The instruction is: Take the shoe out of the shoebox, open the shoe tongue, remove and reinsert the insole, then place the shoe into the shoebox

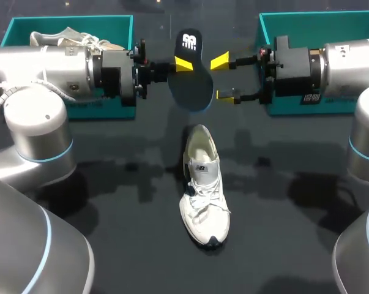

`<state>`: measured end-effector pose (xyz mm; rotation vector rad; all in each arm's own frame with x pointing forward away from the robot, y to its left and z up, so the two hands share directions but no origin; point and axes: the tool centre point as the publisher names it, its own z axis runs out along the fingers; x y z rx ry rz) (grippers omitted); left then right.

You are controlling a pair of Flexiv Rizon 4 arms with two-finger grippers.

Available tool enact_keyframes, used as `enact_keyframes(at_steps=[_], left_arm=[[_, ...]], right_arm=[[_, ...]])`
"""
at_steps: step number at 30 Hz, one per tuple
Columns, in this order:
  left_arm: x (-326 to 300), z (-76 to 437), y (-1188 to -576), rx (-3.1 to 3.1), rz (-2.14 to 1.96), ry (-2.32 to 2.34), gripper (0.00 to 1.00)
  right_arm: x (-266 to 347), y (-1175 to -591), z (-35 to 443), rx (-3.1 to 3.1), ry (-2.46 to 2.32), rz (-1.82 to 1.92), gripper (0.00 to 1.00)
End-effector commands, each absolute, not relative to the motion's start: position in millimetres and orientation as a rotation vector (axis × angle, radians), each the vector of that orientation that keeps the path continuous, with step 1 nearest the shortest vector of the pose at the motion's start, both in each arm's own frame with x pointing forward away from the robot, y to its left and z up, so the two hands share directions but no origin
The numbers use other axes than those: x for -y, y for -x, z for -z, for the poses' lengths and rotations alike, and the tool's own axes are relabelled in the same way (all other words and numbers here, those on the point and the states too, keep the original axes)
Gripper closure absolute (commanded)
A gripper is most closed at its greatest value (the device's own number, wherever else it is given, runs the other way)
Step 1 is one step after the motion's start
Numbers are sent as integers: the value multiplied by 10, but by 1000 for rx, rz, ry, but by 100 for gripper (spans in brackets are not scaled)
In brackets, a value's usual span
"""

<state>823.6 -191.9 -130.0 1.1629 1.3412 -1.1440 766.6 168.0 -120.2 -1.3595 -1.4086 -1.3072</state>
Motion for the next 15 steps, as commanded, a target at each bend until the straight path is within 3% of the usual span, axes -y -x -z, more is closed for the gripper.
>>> enact_keyframes(at_steps=[1,5,7,13,15], left_arm=[[1980,1302,-8287,-1326,1134,-1176,100],[2010,1289,-8281,-1315,1128,-1187,100],[2022,1292,-8278,-1314,1127,-1190,100],[2049,1312,-8267,-1303,1120,-1205,100],[2052,1315,-8265,-1298,1116,-1208,100]], right_arm=[[-1814,-7726,1246,1413,1343,1300,0],[-1894,-7717,1250,1434,1313,1291,0],[-1933,-7718,1249,1445,1298,1285,6],[-1990,-7728,1247,1457,1263,1260,49],[-1995,-7729,1243,1458,1258,1249,55]])
